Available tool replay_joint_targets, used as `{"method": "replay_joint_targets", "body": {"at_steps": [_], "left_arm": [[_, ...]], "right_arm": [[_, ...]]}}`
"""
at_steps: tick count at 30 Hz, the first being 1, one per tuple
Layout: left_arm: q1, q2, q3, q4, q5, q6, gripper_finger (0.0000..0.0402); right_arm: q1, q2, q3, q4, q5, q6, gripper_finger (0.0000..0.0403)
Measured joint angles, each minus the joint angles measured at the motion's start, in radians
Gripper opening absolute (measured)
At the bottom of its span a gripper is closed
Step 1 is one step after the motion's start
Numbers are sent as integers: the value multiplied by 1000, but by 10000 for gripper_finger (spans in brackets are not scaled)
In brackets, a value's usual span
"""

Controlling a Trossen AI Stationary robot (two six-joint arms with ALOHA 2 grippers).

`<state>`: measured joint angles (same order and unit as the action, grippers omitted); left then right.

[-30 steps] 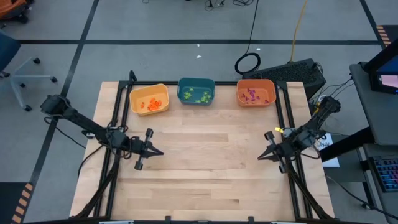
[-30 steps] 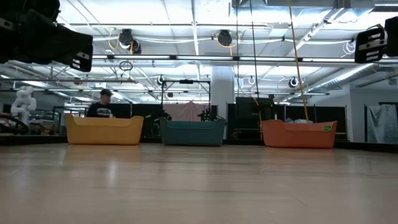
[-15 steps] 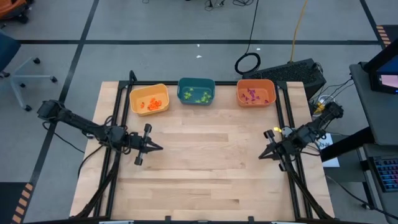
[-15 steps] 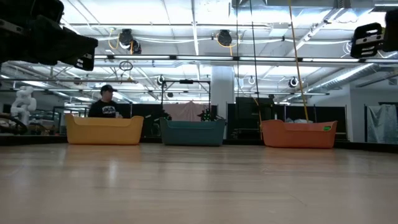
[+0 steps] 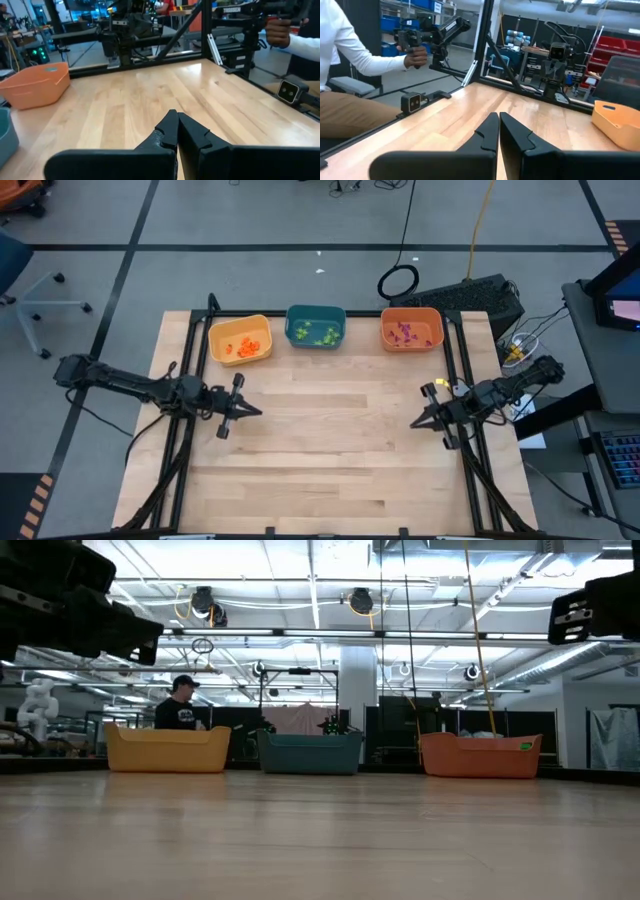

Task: Sort Halloween decoration
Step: Return to Home Position

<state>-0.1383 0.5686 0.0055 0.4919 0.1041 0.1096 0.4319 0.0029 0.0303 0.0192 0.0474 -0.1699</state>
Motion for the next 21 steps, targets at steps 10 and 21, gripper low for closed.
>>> {"method": "replay_joint_targets", "body": {"at_steps": [10,21], "left_arm": [[16,-110,0,-151,1,-45,8],[16,-231,-1,-250,-14,-48,8]], "right_arm": [[-27,0,0,-4,2,-14,0],[-136,-1,0,8,-33,-52,0]]}}
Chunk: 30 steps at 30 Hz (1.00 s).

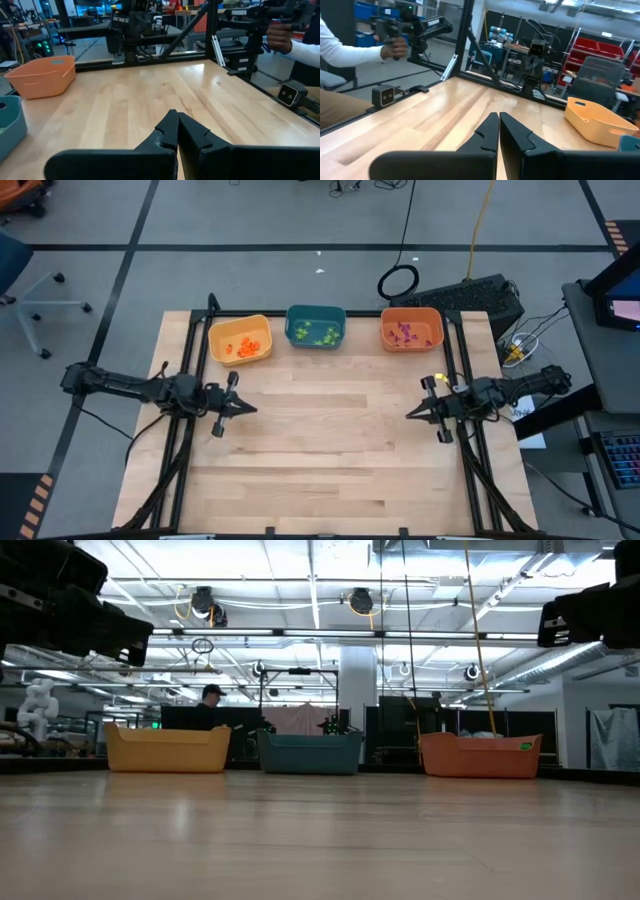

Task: Sort Halloween decoration
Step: Return to Home Position

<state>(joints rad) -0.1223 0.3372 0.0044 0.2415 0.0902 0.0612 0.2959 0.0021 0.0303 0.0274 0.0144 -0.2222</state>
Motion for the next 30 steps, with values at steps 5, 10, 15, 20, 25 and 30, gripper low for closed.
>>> {"method": "replay_joint_targets", "body": {"at_steps": [5,10,15,20,25,30], "left_arm": [[0,-38,0,-42,-14,1,8],[0,-81,0,-93,-16,1,8],[0,-136,0,-149,-34,31,8],[12,-221,0,-221,-36,32,8],[18,-275,0,-221,-37,38,8],[18,-295,0,-222,-39,71,8]], "right_arm": [[-77,0,0,-1,-65,8,0],[-125,0,-1,-1,-67,18,0],[-139,0,-1,-7,-67,34,0],[-139,3,-1,-9,-65,43,0],[-139,3,0,-2,-64,37,0],[-139,3,0,0,-64,36,0]]}}
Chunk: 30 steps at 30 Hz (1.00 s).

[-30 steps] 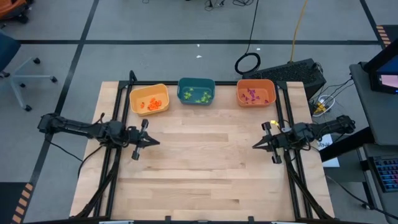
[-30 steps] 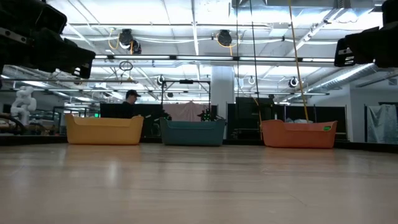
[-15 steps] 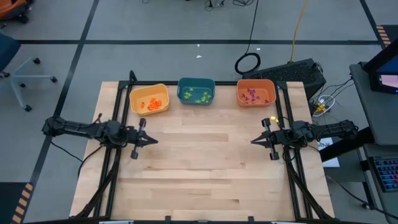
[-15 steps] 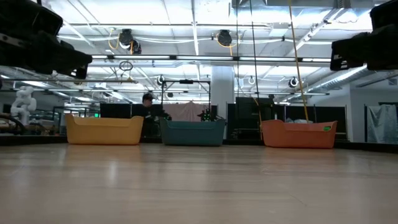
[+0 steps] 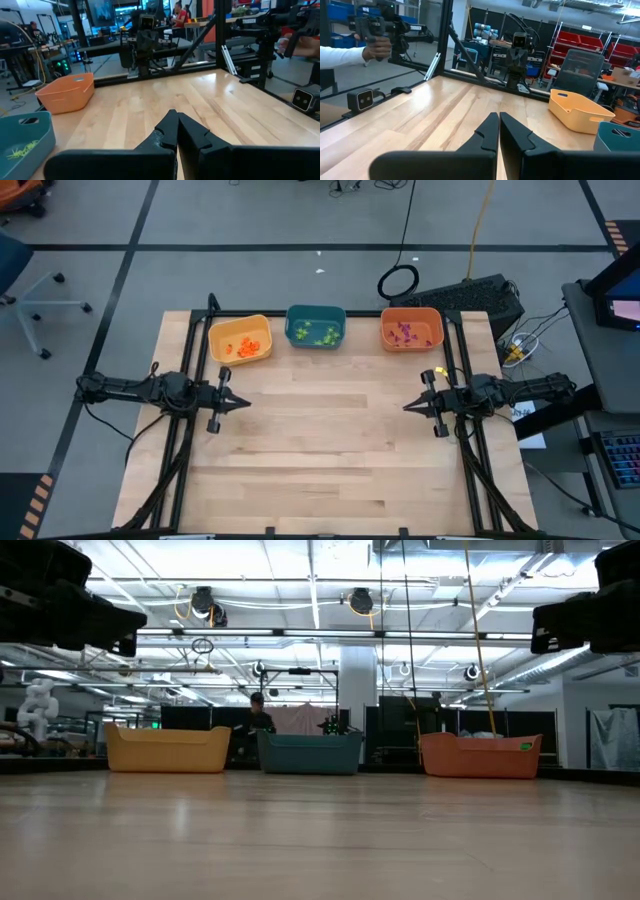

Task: Sort Halloween decoration
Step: Return to Home Position

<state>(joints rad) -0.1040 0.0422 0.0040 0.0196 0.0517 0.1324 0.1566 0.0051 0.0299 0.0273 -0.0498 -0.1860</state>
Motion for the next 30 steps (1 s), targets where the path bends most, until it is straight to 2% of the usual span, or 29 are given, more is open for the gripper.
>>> {"method": "replay_joint_targets", "body": {"at_steps": [10,16,30], "left_arm": [[0,-31,0,-2,-9,-1,8],[0,-42,0,0,-58,2,8],[0,-37,0,-3,-58,-48,8]], "right_arm": [[0,0,0,3,0,-2,0],[0,0,0,3,0,-2,0],[0,0,0,5,0,-2,0]]}}
